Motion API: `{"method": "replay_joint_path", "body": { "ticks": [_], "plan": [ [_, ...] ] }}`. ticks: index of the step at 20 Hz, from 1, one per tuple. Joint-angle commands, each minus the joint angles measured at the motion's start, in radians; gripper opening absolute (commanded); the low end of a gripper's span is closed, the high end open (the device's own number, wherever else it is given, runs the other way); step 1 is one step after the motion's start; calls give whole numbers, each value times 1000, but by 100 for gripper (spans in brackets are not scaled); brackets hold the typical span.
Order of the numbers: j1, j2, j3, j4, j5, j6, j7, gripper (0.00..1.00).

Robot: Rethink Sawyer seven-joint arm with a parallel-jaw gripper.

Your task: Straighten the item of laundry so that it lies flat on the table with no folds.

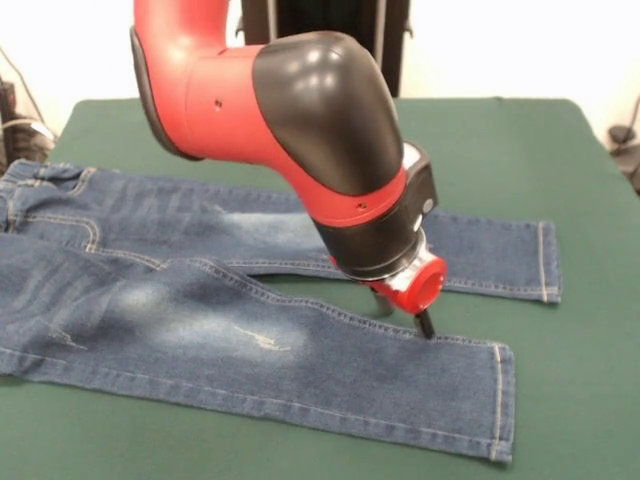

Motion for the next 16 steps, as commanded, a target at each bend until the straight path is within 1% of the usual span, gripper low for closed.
{"method": "replay_joint_path", "body": {
  "ticks": [1,4,5,8,9,12,13,16],
  "plan": [
    [33,15,59,26,-58,196,16,100],
    [23,-50,64,42,-61,250,18,100],
    [34,-72,56,42,-65,249,35,100],
    [62,-93,-1,-33,-104,242,78,100],
    [75,-95,-32,-75,-126,253,94,100],
    [114,-103,-99,-152,-179,281,140,100],
    [123,-94,-119,-184,-198,276,148,100],
    [151,-40,-177,-239,-241,148,185,100]
  ]
}}
